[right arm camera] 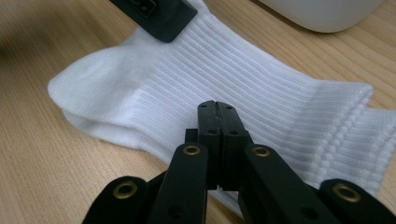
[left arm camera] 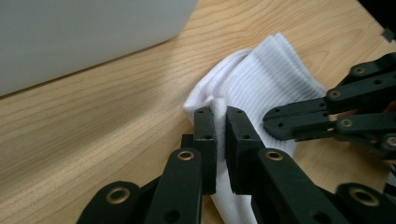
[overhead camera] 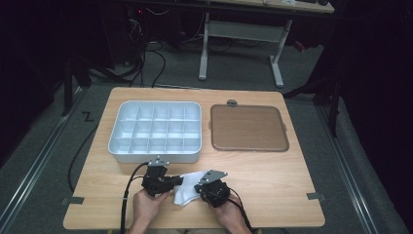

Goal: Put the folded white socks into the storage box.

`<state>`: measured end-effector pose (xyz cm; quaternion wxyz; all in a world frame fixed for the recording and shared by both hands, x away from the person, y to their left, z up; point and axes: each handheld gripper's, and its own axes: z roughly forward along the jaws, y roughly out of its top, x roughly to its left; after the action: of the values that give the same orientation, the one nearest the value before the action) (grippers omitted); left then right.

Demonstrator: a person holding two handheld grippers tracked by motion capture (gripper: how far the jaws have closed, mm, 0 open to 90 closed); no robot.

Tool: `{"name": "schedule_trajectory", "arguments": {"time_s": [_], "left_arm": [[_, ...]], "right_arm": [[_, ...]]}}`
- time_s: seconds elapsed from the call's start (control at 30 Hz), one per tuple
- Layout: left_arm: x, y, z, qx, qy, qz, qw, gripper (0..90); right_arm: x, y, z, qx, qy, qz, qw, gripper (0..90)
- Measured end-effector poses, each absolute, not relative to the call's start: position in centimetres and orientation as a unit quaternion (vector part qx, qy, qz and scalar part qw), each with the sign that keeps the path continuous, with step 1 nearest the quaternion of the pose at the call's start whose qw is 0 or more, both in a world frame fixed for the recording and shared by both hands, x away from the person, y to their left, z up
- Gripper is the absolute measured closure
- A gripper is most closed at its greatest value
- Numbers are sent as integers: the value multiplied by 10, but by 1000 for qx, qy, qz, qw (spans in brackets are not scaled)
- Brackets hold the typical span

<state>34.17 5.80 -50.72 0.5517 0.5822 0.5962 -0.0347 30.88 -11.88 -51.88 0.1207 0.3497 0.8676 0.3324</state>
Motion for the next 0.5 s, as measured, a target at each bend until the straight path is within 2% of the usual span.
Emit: {"name": "schedule_trajectory", "arguments": {"time_s": [0.3, 0.5], "left_arm": [[335, 55, -490, 579, 581, -47, 570, 844], [335, 62, -487, 561, 575, -77, 590, 847]], "right_arm": [[311, -115, -519, 342, 871, 336, 109, 900], [312, -107, -519, 331, 876, 336, 105, 900]]}}
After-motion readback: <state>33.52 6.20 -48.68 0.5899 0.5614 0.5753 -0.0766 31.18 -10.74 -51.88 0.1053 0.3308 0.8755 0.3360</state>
